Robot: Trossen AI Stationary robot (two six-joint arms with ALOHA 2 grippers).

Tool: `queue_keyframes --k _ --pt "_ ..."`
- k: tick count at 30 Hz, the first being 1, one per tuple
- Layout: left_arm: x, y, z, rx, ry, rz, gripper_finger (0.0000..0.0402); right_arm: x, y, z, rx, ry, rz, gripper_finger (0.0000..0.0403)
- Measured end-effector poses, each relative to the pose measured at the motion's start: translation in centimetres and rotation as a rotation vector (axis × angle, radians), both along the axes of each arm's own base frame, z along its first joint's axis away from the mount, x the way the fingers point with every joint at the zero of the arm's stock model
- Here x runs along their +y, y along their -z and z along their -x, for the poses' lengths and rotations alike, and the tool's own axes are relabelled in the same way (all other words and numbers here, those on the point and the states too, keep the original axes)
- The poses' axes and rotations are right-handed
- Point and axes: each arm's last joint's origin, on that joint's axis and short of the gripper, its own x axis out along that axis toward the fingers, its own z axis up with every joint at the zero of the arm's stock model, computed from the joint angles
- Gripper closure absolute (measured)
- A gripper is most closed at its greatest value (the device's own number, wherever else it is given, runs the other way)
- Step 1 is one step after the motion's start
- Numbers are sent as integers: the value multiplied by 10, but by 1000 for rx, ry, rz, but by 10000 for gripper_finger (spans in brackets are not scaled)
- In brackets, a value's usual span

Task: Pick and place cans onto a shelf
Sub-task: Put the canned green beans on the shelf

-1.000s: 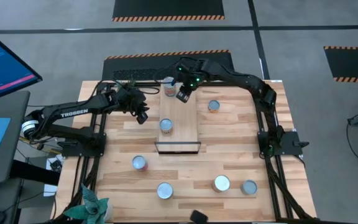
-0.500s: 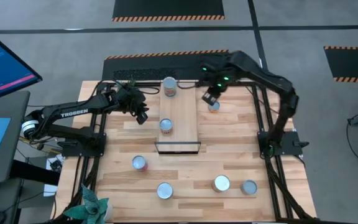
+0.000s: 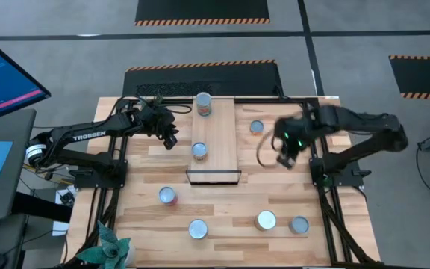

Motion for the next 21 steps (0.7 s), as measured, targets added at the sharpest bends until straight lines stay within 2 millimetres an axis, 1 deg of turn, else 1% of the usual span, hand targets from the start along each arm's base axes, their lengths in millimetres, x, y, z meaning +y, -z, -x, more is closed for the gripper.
queue_keyframes --k 2,6,10,13,18,21 --pt "0 0 0 0 0 0 299 16 11 6 -24 -65 -46 287" --pt "0 0 0 -3 -1 -1 299 44 30 14 -74 -191 -72 287" --pt "1 -1 -1 -21 -16 6 299 64 42 12 -92 -227 -91 287" --pt "-1 -1 -1 -24 -22 16 299 80 50 0 -117 -208 -101 287" --pt "-6 0 -4 -14 17 11 299 113 71 -28 -119 -183 -162 287" --pt "-11 0 -6 -6 54 -2 299 127 82 -38 -97 -151 -181 287"
